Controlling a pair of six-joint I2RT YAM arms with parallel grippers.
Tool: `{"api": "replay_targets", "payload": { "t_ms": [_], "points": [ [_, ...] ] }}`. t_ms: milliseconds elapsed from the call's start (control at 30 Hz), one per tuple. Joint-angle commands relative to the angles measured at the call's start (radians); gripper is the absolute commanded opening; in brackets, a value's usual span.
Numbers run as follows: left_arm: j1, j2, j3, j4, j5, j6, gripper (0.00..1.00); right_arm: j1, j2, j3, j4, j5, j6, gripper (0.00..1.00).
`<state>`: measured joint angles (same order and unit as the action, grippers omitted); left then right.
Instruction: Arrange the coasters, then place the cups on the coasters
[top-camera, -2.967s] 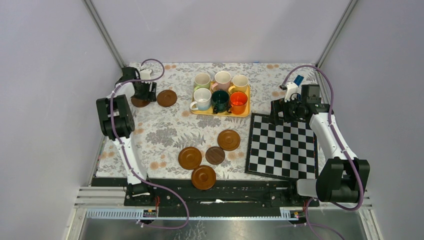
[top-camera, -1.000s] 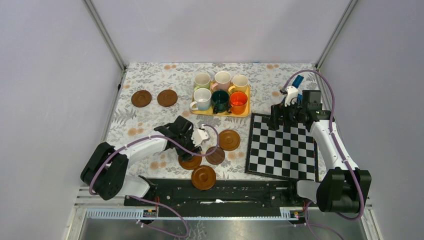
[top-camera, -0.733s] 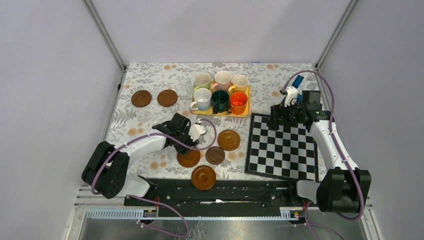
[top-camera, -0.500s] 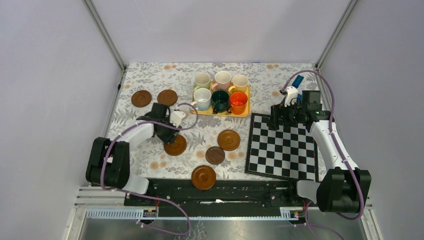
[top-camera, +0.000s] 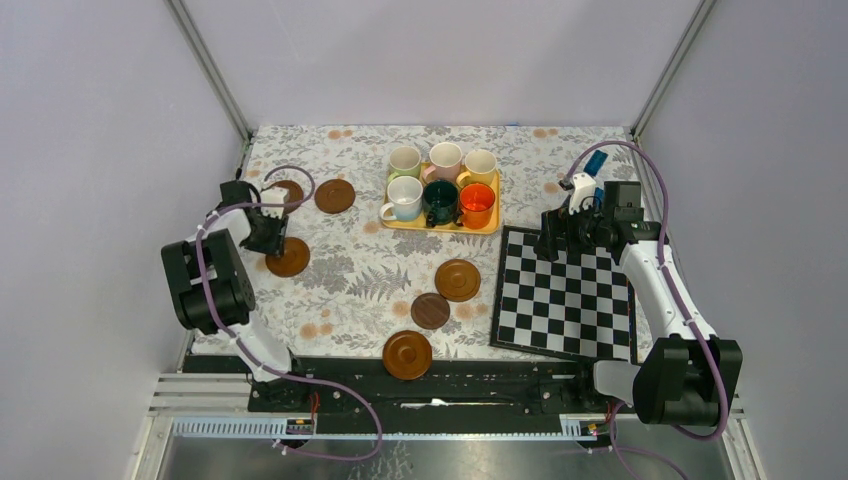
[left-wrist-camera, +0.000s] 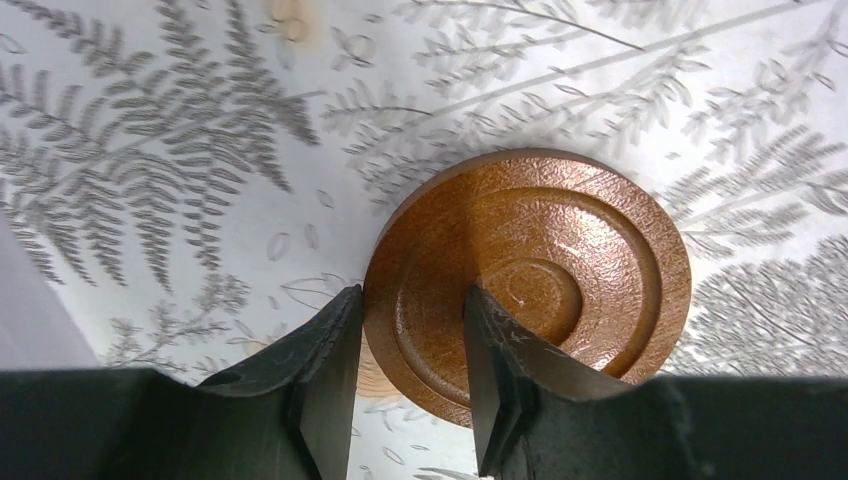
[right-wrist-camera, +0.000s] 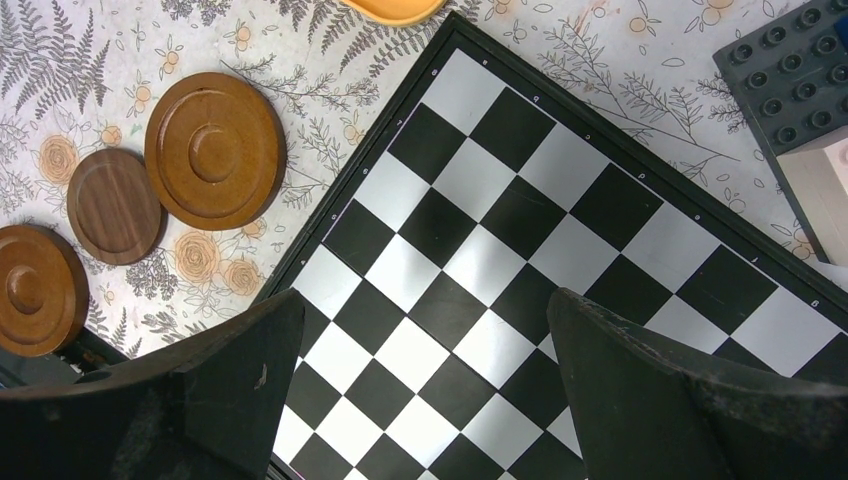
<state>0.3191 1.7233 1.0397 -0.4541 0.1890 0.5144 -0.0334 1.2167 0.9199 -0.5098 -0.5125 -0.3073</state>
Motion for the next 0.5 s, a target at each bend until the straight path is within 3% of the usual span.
{"api": "replay_targets", "payload": {
  "t_ms": [0, 467],
  "points": [
    [0.028, 0.071, 0.072, 0.044, -0.094, 0.013, 0.32, 0.008, -0.02, -0.005, 0.02, 0.016, -0.016, 0.98],
    [0.049, 0.141, 0.16, 0.066, -0.157, 0.007, 0.33, 0.008, -0.019, -0.005, 0.019, 0.021, -0.023, 0.98]
  ]
}}
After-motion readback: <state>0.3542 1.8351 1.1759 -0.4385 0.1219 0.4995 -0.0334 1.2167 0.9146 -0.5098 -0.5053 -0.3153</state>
